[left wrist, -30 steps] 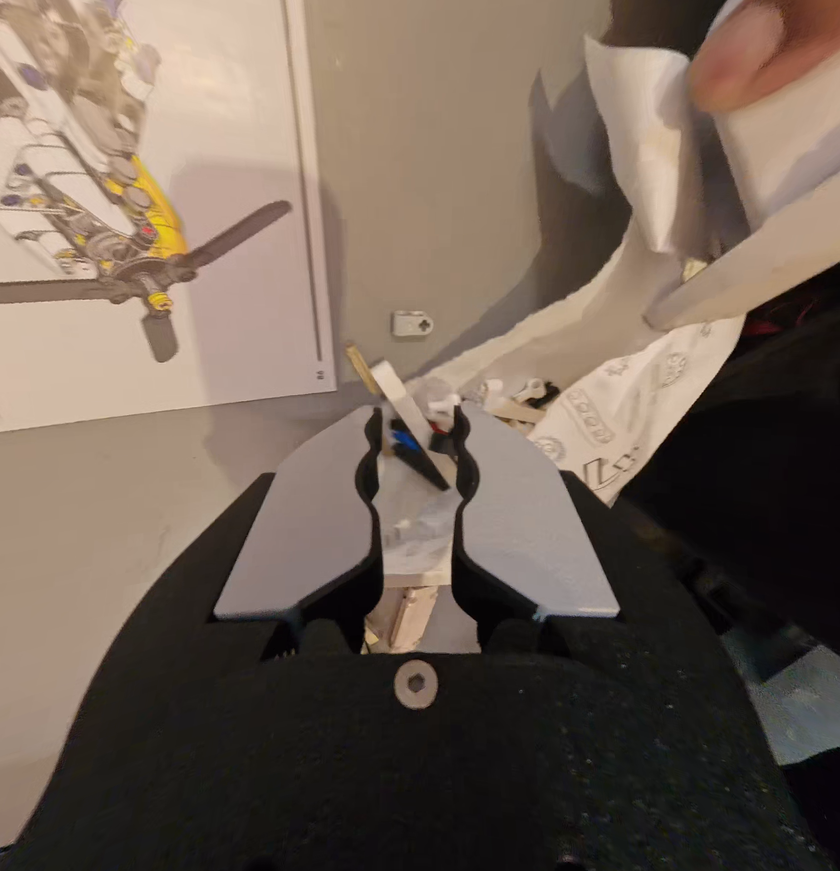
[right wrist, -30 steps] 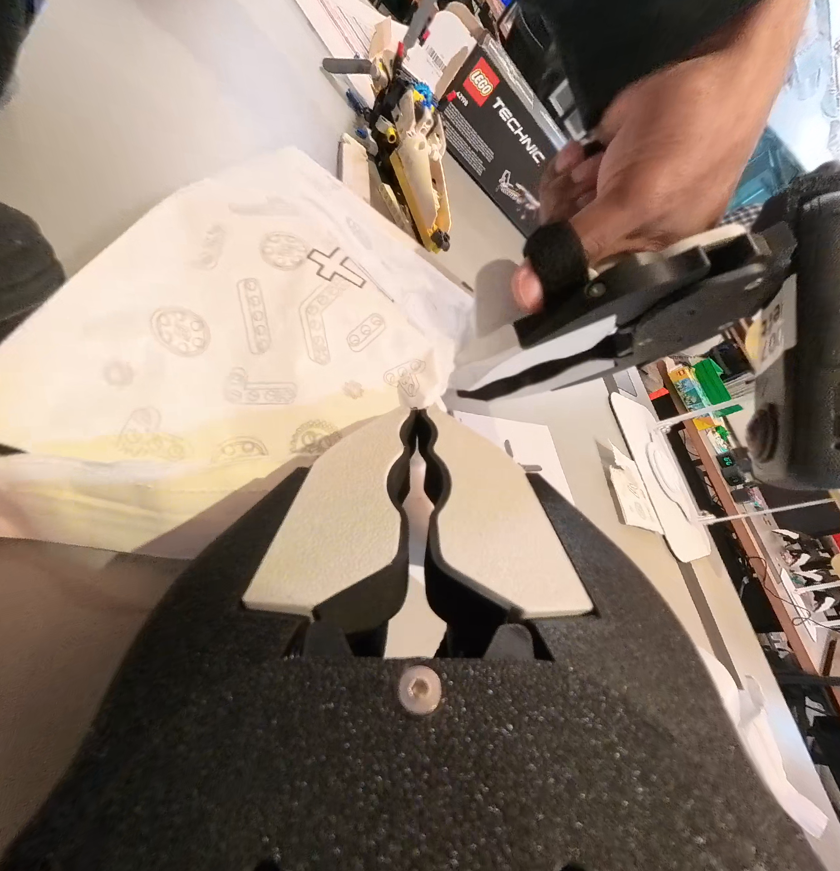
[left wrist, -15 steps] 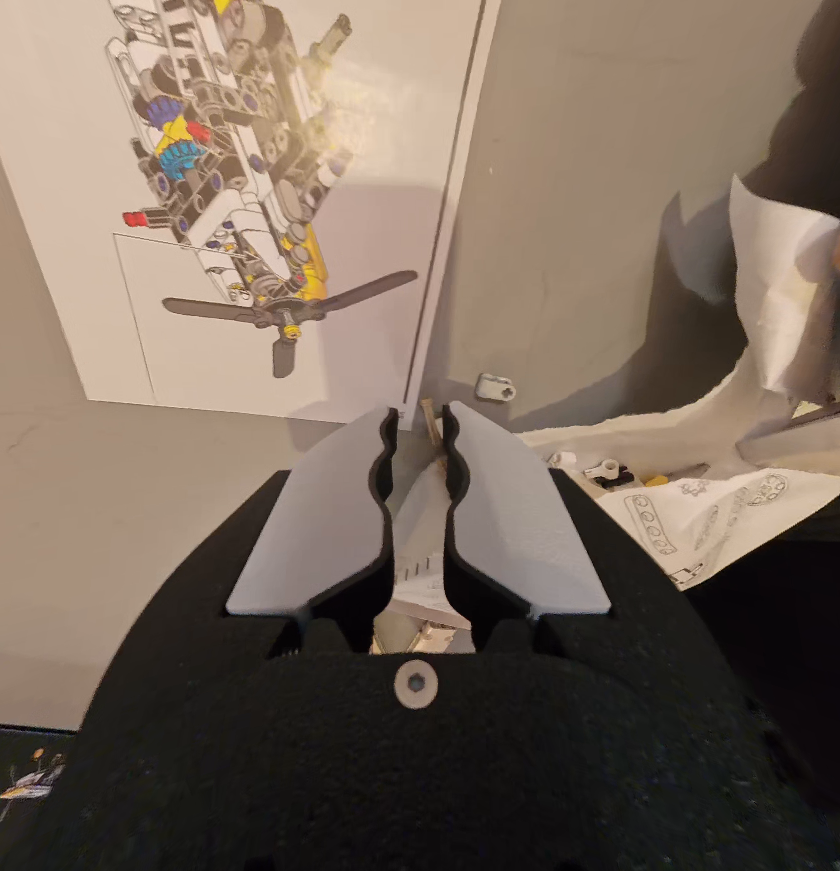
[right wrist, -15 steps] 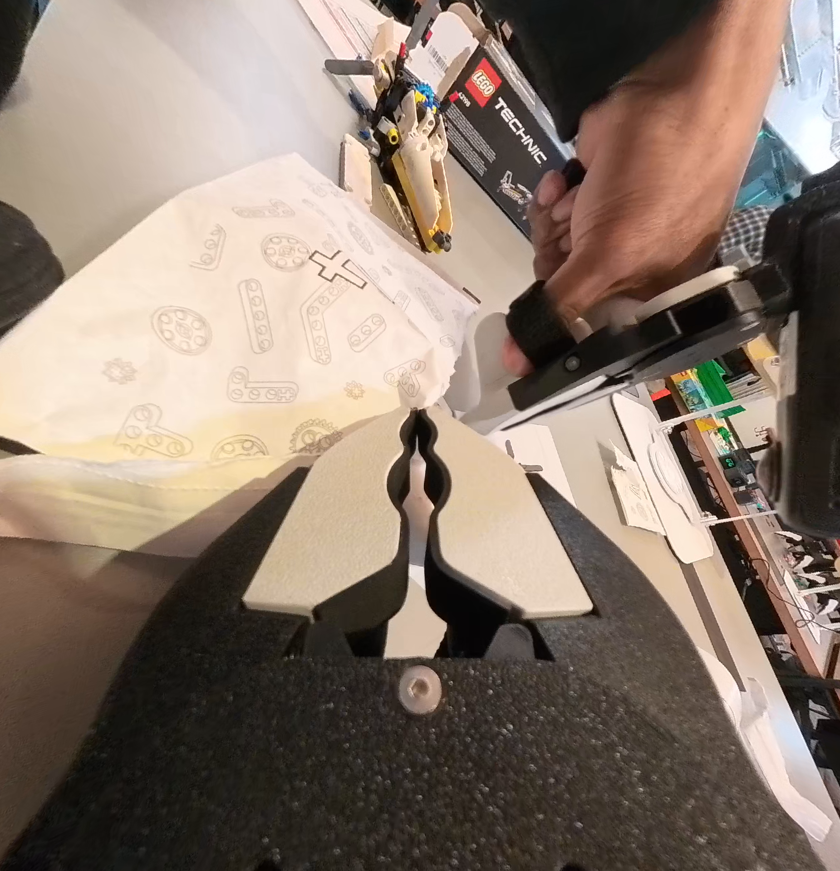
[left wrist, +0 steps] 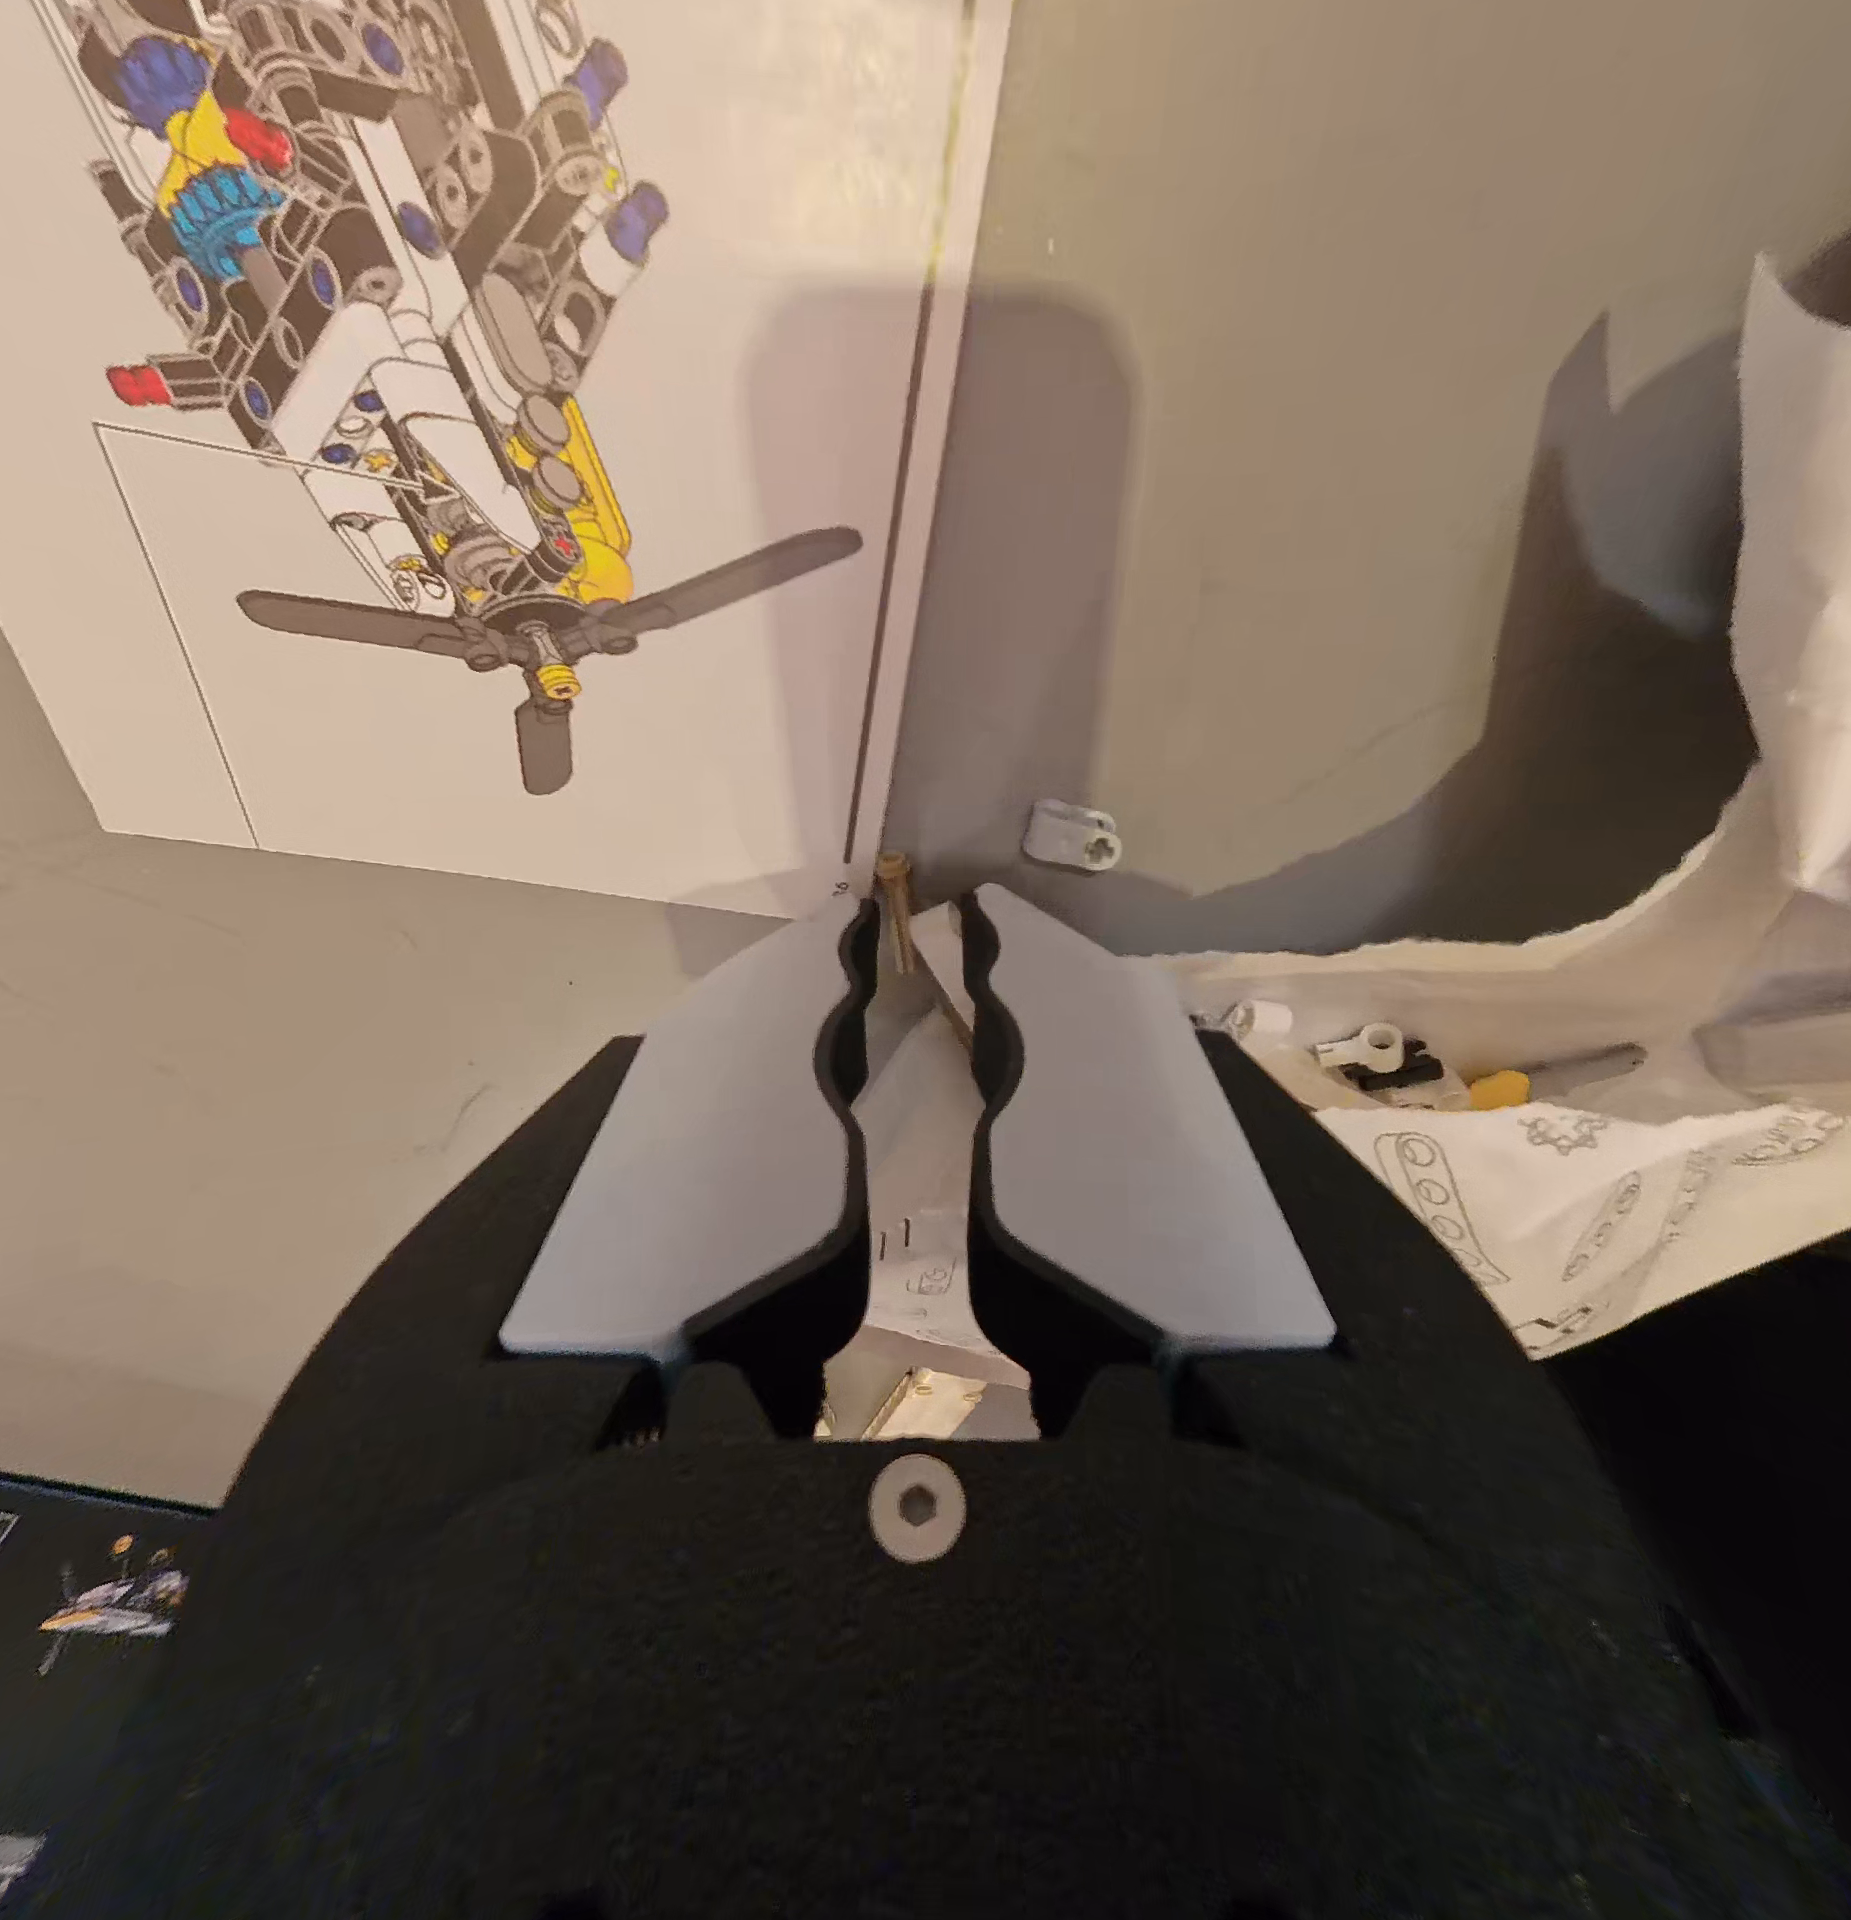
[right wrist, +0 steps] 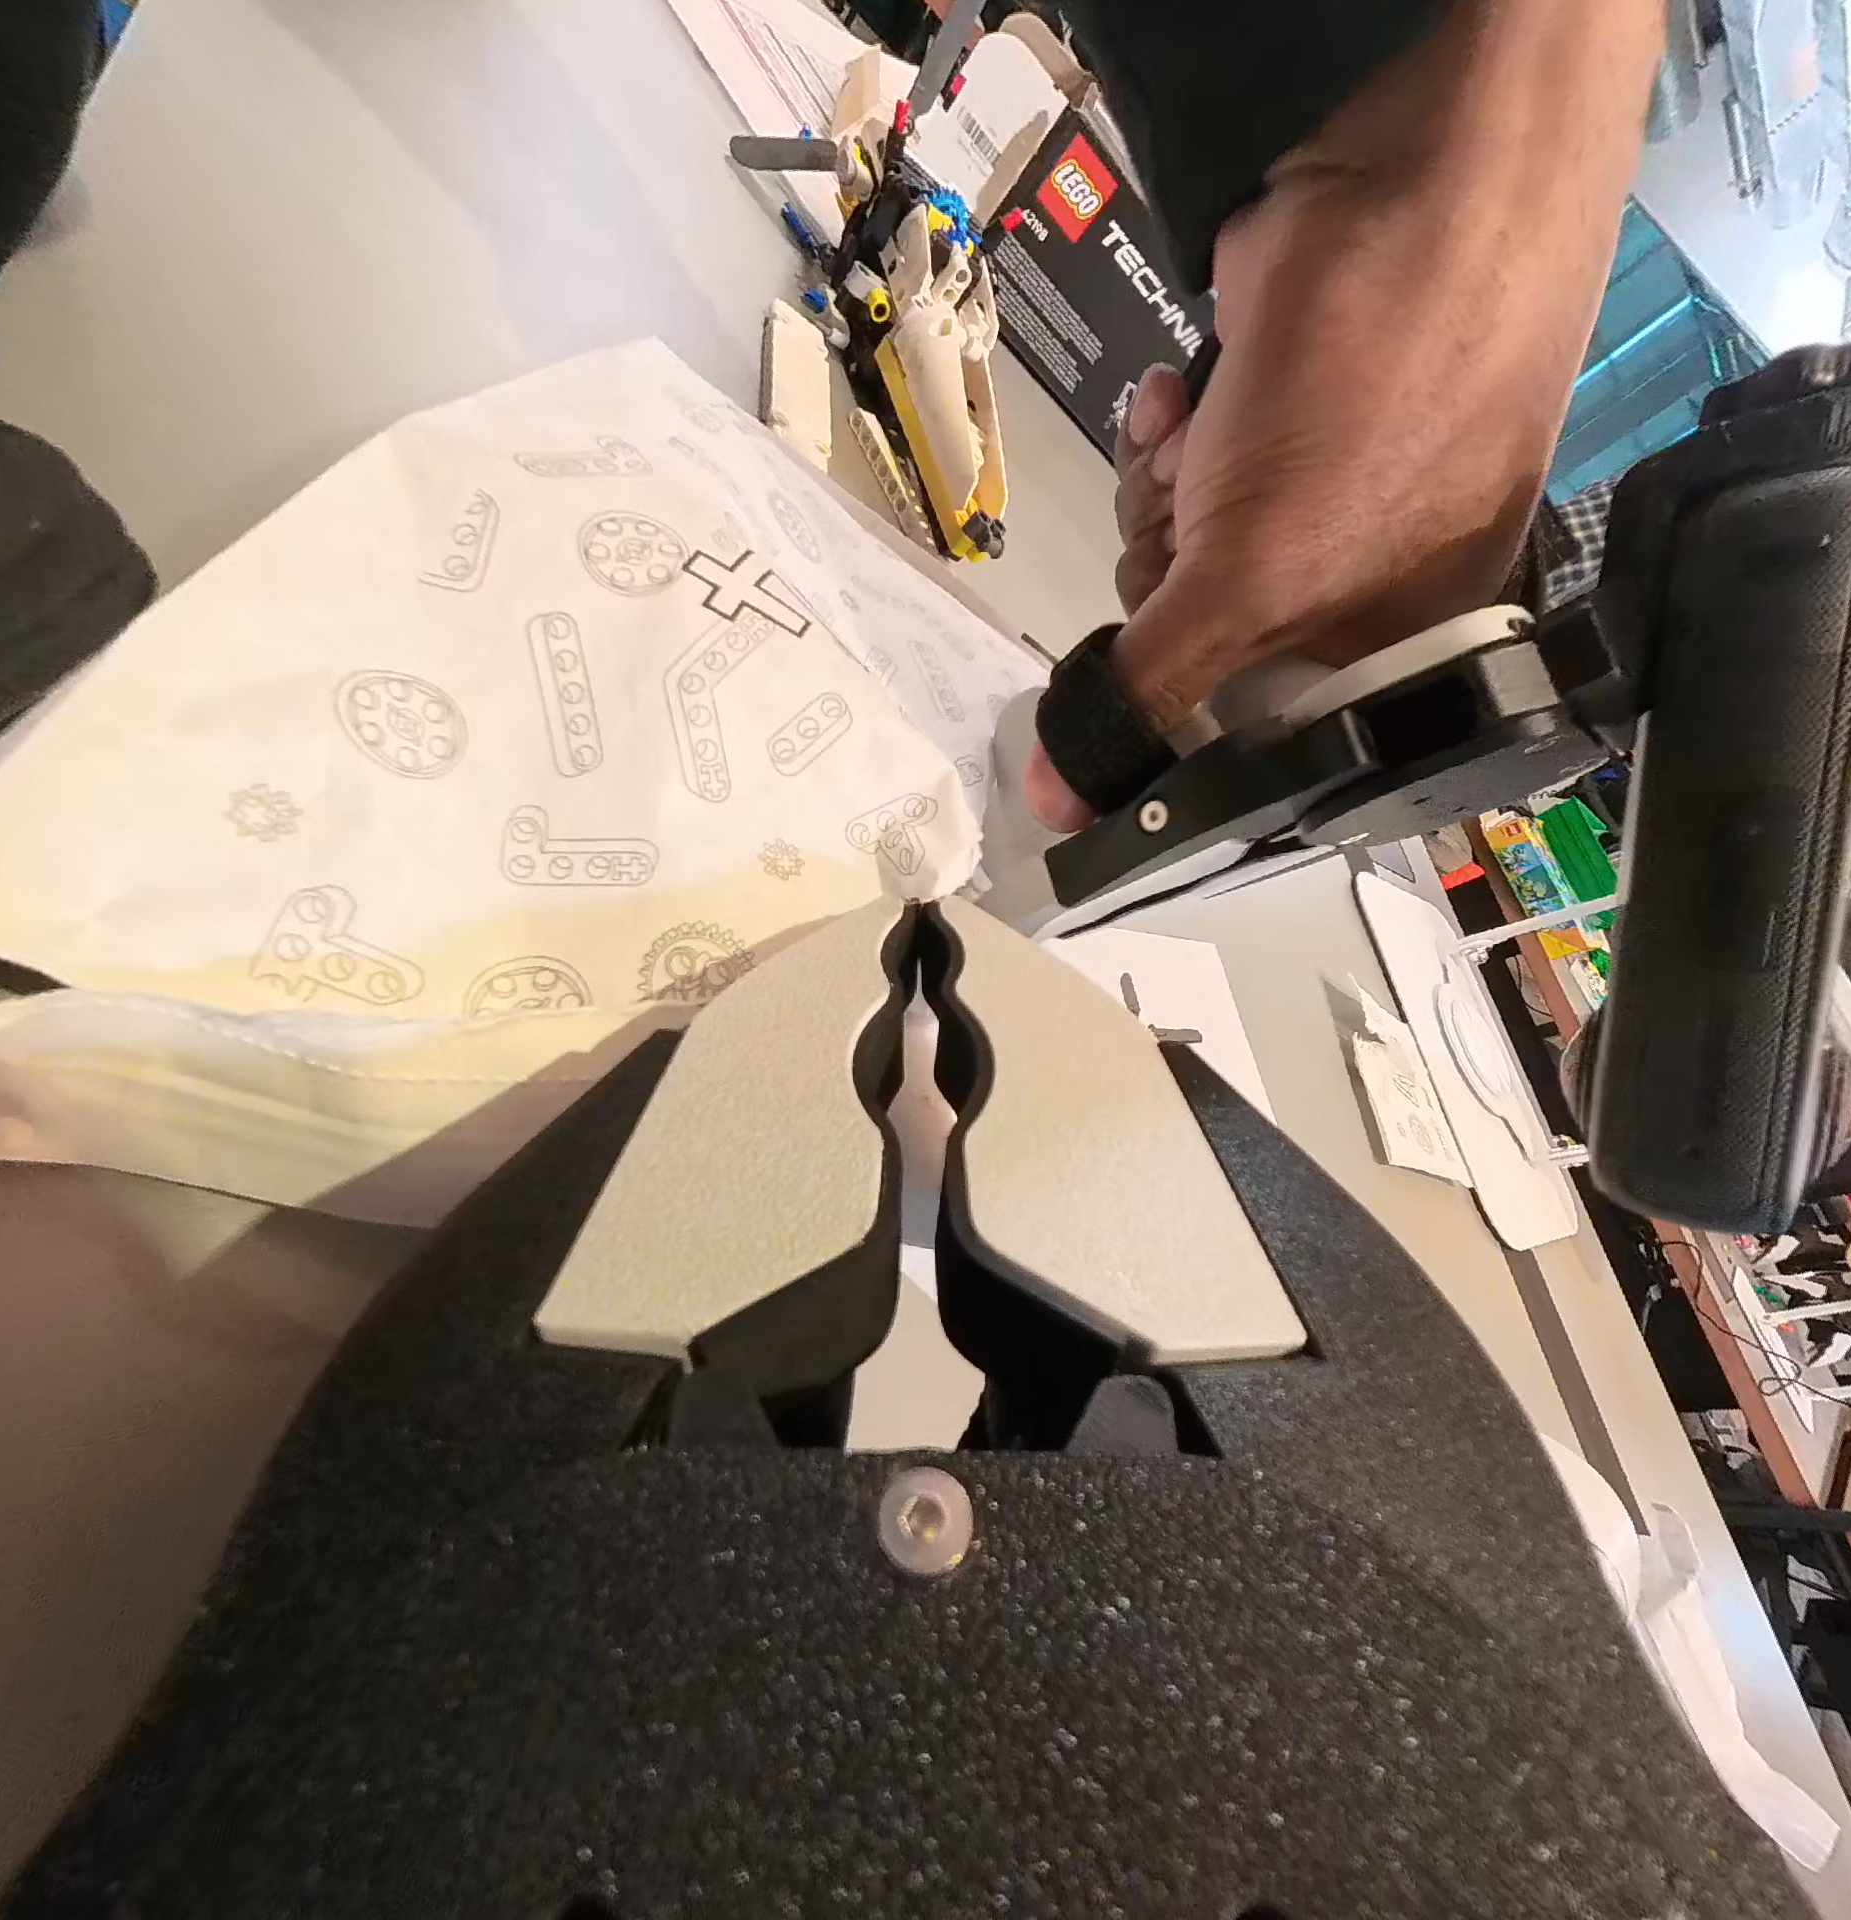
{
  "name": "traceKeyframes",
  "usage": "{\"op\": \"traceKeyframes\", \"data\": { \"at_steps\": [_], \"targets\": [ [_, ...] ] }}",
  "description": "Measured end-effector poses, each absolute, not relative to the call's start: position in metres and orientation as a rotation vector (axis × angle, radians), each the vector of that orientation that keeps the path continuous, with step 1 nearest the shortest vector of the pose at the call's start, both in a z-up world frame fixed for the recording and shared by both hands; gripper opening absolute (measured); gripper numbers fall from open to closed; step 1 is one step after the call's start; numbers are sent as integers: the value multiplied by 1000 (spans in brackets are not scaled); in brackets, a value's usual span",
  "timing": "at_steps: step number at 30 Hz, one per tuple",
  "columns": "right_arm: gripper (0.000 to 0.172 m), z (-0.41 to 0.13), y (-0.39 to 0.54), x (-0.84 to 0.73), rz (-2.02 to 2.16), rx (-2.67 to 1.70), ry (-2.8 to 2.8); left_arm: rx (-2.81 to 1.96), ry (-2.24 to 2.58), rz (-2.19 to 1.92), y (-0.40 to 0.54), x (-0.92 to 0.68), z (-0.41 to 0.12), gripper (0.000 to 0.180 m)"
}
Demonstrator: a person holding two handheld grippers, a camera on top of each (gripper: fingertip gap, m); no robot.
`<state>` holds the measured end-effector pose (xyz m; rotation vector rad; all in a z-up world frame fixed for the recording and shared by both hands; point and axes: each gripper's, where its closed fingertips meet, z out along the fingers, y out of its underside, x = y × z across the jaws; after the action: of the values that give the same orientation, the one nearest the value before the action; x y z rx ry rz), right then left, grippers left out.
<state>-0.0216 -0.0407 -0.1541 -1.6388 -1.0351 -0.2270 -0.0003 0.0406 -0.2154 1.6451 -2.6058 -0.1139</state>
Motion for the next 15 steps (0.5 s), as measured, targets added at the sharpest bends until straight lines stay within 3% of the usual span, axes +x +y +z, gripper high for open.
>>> {"op": "traceKeyframes", "data": {
  "at_steps": [5, 15],
  "targets": [
    [0, -154, -41, -22, -228, -1640, -1036, 1629, -2691, -166, 44, 3, -216, 6],
    [0, -154, -40, -21, -228, -1640, -1033, 1389, -2667, 92, 24, -12, -202, 5]
  ]
}}
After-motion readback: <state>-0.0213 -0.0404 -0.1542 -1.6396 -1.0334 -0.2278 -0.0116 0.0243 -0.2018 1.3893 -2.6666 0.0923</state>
